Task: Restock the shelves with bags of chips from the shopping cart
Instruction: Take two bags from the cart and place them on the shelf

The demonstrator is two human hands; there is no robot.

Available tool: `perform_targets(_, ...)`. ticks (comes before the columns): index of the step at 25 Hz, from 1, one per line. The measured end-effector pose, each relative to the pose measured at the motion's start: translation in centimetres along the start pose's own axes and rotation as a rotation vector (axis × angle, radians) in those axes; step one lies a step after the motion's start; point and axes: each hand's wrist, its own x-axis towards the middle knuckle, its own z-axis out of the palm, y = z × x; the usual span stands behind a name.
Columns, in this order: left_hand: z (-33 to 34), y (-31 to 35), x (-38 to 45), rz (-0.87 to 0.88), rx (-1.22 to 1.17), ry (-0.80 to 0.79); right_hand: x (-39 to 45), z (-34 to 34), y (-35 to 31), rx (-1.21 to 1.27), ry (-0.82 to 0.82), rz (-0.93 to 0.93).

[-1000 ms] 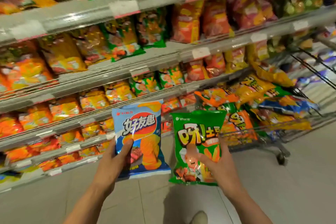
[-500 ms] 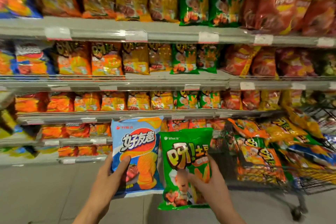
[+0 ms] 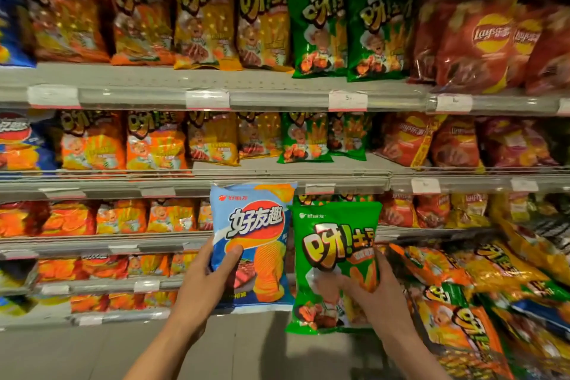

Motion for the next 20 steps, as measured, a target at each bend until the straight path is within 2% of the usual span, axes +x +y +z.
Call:
perform_targets(5,6.5,3.7,9.4,0.038,-0.004,0.042,13.5,-3.4,-2.5,-0.018,-0.038,-0.046)
perform_targets(8,8.0,5.2,13.3,0.048,0.008,0.117,21.4,-4.6,-4.6,0.003,-0.064,-0.094)
perform_targets(10,8.5,5.5,15.1,0.057,-0.008,0.167,25.8,-5.3,-6.5,0.005,-0.02,-0.132)
perform_targets(15,9.4,6.3,18.6,0.064,-0.023,0.166,32.6,-5.3,-8.0,0.094,0.04,-0.145)
perform_targets(18,9.7,6.7,19.7,0.072,-0.005,0.171,35.5,-4.9,-7.7,0.041,0.049,-0.16)
perform_targets(20,9.6,7.1,20.2,0.088,-0.013,0.156,37.0,-5.3,-7.3,-0.001,0.046,-0.103)
